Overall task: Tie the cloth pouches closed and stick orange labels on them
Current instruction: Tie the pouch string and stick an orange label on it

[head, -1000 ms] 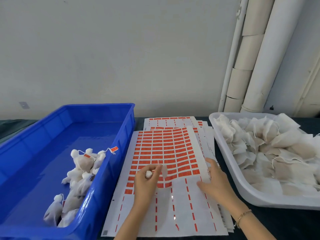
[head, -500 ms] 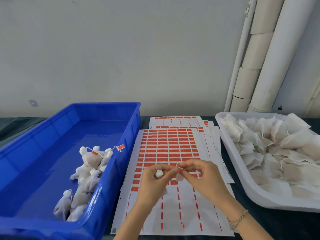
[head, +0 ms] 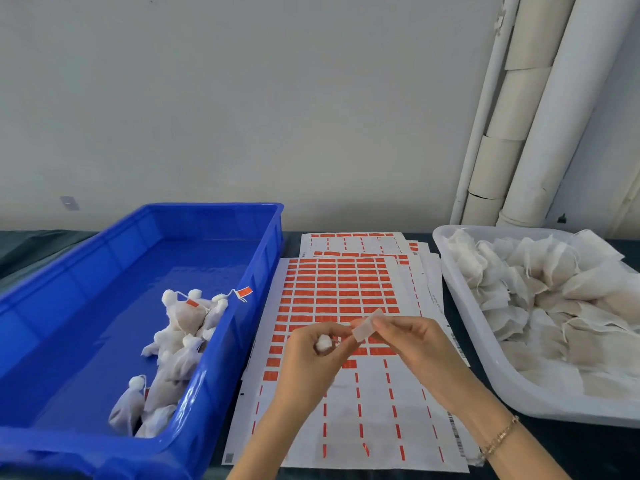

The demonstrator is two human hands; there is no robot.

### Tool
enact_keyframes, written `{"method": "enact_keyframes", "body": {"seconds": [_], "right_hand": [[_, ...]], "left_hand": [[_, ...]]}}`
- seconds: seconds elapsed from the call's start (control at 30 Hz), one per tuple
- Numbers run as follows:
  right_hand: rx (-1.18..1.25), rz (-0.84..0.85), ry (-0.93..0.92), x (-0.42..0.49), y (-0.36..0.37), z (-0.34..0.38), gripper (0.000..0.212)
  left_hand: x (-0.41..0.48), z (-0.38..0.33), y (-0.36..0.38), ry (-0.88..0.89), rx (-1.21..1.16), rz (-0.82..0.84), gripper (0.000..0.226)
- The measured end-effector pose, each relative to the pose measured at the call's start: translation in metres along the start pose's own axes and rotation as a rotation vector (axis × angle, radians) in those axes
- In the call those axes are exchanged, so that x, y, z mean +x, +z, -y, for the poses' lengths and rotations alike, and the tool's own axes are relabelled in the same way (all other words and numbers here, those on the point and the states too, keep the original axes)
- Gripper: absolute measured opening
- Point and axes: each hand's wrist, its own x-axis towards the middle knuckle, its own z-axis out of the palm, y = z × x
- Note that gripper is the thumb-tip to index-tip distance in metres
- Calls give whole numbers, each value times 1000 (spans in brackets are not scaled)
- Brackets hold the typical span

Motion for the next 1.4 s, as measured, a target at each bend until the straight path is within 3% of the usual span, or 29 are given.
{"method": "enact_keyframes", "body": {"seconds": [0.53,0.67,0.87,1.03,1.4], "right_hand": [[282,10,47,-7,-10,1,36],[251,-79,44,-4,-26,8,40],[59,-137,3,3,-26,21,22],[25,-105,-11,3,-17,28,10],[25,-75,6,-1,-10,31,12]], "left_hand": [[-7,-7,-9,-50,-189,-190,7],[-8,-11,-22,-9,-150,-90,5],[-12,-26,-26,51,-142,86,5],[-14,-32,-21,89,-164,121,19],[-8,-34,-13,22,-177,92,27]]}}
